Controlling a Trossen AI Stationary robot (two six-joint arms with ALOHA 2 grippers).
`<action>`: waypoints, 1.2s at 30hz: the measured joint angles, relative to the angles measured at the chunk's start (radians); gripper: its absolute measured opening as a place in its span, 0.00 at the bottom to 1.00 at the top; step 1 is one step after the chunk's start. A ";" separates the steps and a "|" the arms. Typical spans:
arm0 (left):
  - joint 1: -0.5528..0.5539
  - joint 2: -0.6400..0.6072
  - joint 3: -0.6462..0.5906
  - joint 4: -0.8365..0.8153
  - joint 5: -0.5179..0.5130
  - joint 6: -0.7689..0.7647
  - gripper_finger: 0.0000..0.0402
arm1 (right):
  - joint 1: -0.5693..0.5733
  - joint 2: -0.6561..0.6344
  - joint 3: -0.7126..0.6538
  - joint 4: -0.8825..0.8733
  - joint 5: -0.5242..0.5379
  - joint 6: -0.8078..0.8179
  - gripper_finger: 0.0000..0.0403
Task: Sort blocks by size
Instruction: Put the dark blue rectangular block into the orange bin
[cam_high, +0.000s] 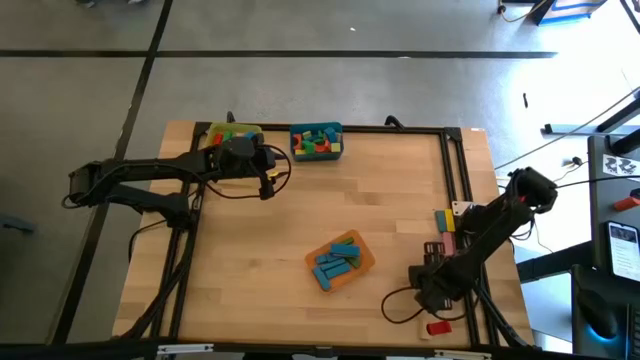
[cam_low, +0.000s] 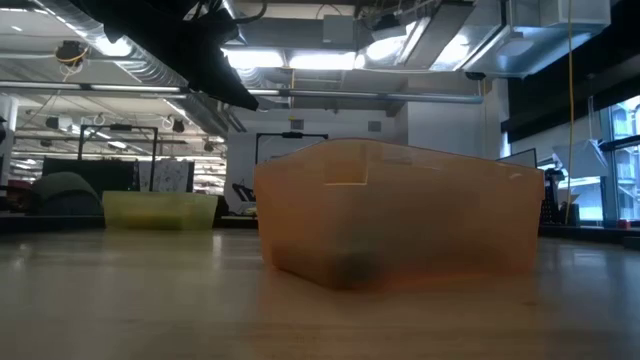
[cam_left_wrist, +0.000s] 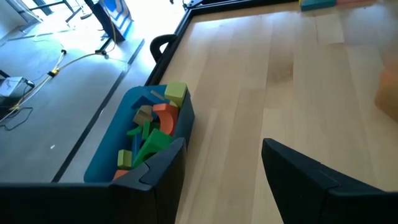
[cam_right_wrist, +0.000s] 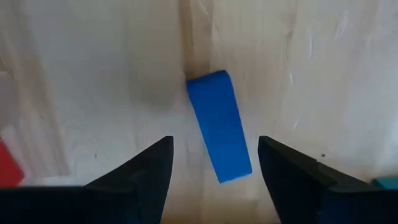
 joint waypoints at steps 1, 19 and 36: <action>0.000 0.000 0.000 0.000 0.000 0.000 0.49 | -0.001 0.005 -0.008 0.011 0.000 0.000 0.57; 0.000 0.000 0.000 0.002 0.000 0.000 0.49 | -0.003 0.034 -0.085 0.121 0.009 -0.013 0.30; 0.000 0.000 0.000 0.001 0.000 0.000 0.49 | -0.054 0.034 -0.048 0.097 0.117 0.036 0.26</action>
